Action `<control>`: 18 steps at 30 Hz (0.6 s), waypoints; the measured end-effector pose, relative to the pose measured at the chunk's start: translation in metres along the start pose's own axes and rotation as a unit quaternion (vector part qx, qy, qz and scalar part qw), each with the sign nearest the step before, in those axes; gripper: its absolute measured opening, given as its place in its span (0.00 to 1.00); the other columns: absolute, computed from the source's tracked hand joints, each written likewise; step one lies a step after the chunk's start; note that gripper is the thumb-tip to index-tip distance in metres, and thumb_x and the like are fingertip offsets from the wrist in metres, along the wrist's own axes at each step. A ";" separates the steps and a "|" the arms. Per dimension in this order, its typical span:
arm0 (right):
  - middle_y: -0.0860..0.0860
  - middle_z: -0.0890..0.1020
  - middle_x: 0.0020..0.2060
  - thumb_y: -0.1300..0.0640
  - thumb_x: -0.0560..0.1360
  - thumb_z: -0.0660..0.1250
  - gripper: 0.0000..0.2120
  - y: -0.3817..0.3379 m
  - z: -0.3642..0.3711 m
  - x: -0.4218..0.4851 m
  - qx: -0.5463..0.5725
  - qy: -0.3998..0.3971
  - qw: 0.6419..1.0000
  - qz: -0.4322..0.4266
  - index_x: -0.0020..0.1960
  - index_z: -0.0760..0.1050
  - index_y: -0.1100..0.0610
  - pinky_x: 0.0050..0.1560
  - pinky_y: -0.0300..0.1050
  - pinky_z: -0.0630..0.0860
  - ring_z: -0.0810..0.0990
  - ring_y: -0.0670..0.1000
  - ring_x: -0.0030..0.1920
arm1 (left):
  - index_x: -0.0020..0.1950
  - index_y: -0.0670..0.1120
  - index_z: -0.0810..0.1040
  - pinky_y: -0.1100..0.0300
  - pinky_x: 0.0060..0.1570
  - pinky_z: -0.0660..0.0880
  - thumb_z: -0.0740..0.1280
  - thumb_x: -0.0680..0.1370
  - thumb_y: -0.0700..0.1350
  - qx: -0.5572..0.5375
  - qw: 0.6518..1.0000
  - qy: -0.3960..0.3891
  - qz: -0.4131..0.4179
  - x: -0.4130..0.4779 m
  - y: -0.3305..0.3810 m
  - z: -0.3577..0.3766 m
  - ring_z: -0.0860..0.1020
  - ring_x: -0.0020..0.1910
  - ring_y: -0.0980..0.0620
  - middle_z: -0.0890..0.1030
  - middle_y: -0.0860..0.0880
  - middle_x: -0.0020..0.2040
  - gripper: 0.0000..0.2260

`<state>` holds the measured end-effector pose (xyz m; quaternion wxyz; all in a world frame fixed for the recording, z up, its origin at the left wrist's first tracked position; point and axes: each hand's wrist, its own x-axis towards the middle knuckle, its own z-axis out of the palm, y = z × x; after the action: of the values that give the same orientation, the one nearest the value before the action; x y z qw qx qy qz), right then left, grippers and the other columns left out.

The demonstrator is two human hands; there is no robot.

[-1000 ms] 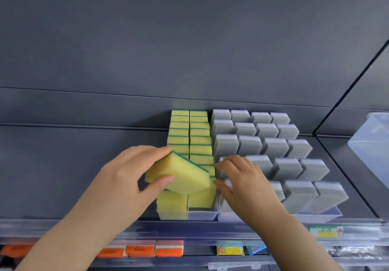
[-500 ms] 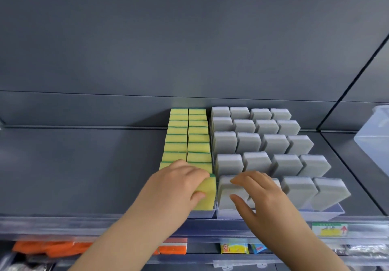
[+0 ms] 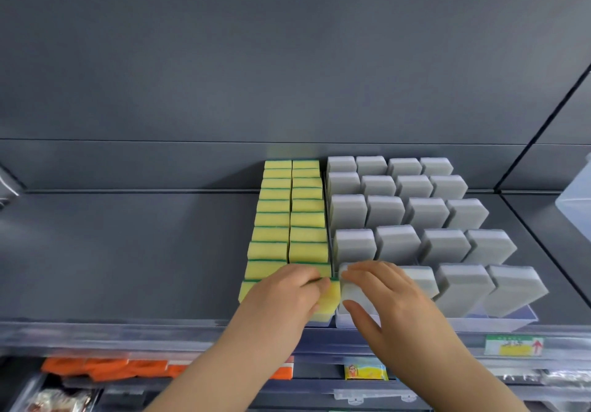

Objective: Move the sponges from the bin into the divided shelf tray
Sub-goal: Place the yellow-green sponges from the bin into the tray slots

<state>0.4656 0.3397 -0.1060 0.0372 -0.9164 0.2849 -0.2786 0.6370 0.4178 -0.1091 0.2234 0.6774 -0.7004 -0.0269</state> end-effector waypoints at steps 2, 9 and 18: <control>0.45 0.81 0.47 0.52 0.68 0.65 0.13 -0.001 0.002 -0.001 -0.004 -0.002 1.000 -0.004 0.51 0.79 0.52 0.48 0.36 0.74 0.73 0.43 0.50 | 0.47 0.47 0.85 0.58 0.45 0.80 0.72 0.69 0.49 0.043 0.998 0.027 0.040 0.001 -0.004 0.006 0.81 0.46 0.53 0.83 0.52 0.45 0.10; 0.47 0.81 0.46 0.54 0.65 0.68 0.14 -0.002 0.008 -0.003 -0.012 -0.002 1.000 -0.008 0.51 0.79 0.54 0.54 0.37 0.68 0.74 0.45 0.50 | 0.46 0.45 0.85 0.45 0.59 0.71 0.80 0.63 0.42 0.125 0.984 0.089 0.089 -0.010 -0.016 0.033 0.82 0.51 0.50 0.84 0.49 0.47 0.13; 0.46 0.81 0.45 0.54 0.65 0.68 0.13 -0.005 0.009 0.000 -0.032 -0.006 0.999 -0.008 0.49 0.80 0.53 0.46 0.39 0.76 0.77 0.46 0.47 | 0.56 0.44 0.81 0.50 0.60 0.73 0.59 0.77 0.49 0.103 0.988 0.097 0.066 -0.015 -0.012 0.032 0.79 0.58 0.50 0.83 0.48 0.54 0.16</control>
<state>0.4731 0.3434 -0.1122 0.0075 -0.9210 0.2861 -0.2645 0.6366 0.4224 -0.1457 0.2205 0.6486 -0.7175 0.1259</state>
